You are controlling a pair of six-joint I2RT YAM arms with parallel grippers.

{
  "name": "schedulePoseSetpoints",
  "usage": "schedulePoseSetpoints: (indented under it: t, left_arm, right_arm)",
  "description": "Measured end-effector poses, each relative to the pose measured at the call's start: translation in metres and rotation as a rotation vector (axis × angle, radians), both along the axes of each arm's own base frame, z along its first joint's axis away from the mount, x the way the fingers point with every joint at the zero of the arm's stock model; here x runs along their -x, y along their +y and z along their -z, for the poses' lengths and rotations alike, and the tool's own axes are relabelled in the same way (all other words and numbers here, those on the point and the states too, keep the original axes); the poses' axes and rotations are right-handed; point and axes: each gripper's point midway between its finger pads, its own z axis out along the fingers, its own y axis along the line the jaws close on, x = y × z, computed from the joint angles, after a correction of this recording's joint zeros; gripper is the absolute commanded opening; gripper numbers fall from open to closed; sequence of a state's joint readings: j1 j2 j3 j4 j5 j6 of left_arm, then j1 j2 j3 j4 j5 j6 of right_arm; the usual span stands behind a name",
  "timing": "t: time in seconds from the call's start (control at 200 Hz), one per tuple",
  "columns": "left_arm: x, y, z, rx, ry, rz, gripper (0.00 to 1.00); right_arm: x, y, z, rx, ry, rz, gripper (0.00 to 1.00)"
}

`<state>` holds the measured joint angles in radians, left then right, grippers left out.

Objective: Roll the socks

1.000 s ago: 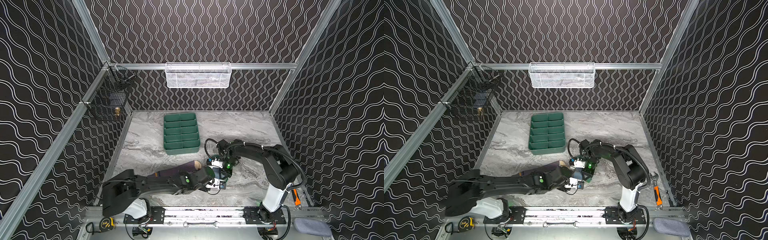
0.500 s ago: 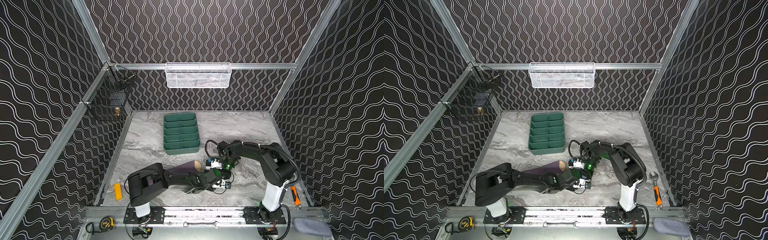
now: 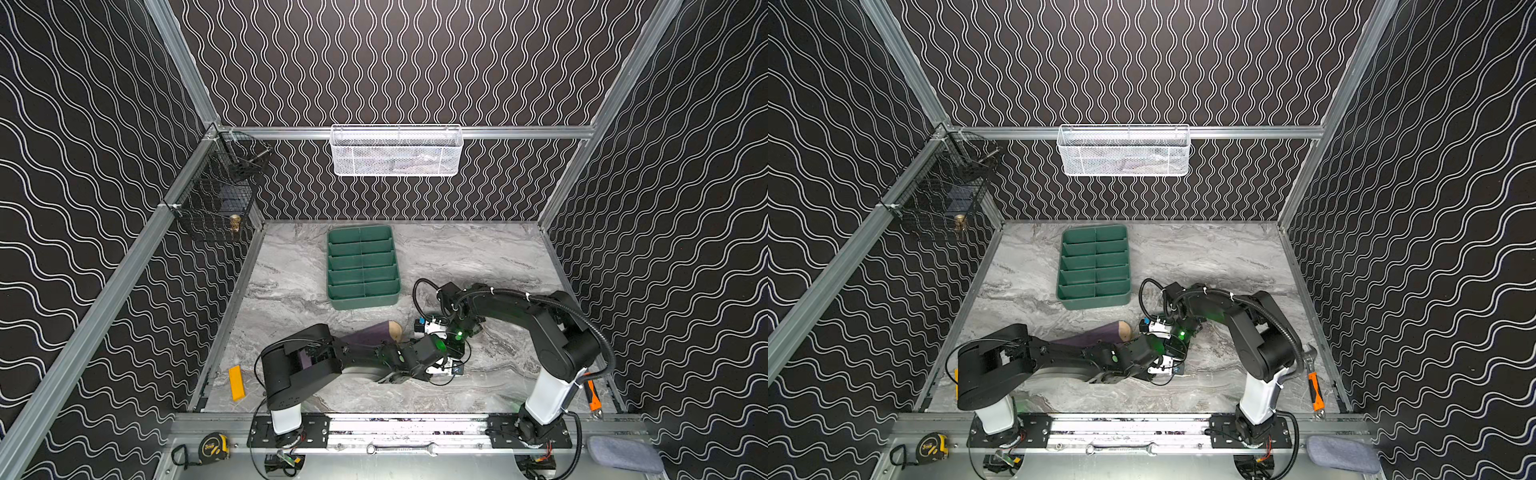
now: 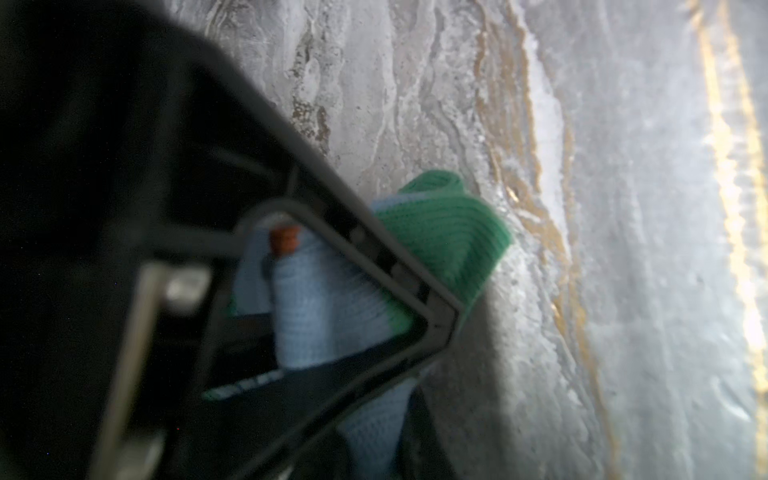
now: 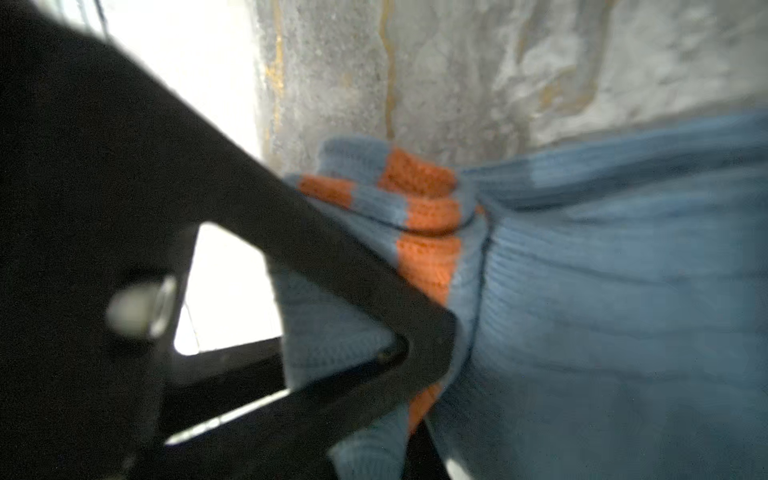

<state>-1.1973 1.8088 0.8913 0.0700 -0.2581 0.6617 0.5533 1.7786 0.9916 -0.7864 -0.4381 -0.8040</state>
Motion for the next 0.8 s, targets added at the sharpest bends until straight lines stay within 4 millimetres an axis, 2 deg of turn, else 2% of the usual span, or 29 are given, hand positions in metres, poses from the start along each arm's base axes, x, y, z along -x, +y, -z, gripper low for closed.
schedulePoseSetpoints:
  t: [0.125, 0.21, 0.29, 0.39, 0.44, 0.51, 0.591, 0.686, 0.801]
  left_arm:
    - [-0.002, 0.000, 0.001, 0.006, 0.009, -0.007, 0.00]
    - [-0.004, -0.002, 0.001, 0.004, 0.030, 0.002, 0.00]
    - [-0.007, -0.007, 0.000, 0.005, 0.056, 0.028, 0.00]
    - [-0.013, -0.010, -0.002, 0.023, 0.129, 0.005, 0.00]
    - [-0.016, -0.010, -0.001, 0.018, 0.175, -0.015, 0.00]
    - [-0.020, -0.013, -0.001, 0.008, 0.241, -0.038, 0.00]
    - [-0.023, -0.015, 0.004, -0.012, 0.333, -0.062, 0.00]
    - [-0.027, -0.020, 0.006, -0.016, 0.419, -0.088, 0.00]
    - [-0.029, -0.021, 0.006, -0.010, 0.534, -0.132, 0.00]
  right_arm:
    - [-0.013, 0.001, -0.006, -0.044, -0.141, 0.001, 0.58]
    - [-0.028, -0.005, -0.010, -0.057, -0.302, 0.011, 0.63]
    - [-0.040, -0.019, -0.018, -0.059, -0.447, 0.063, 0.70]
    - [-0.071, -0.047, -0.040, -0.035, -0.681, 0.197, 0.79]
    - [-0.096, -0.066, -0.063, -0.029, -0.812, 0.320, 0.80]
    - [-0.138, -0.100, -0.114, -0.023, -1.024, 0.548, 0.80]
    - [-0.165, -0.135, -0.173, -0.033, -1.216, 0.772, 0.80]
    - [-0.170, -0.165, -0.230, -0.058, -1.396, 0.962, 0.80]
    - [-0.151, -0.190, -0.290, -0.120, -1.567, 1.119, 0.75]
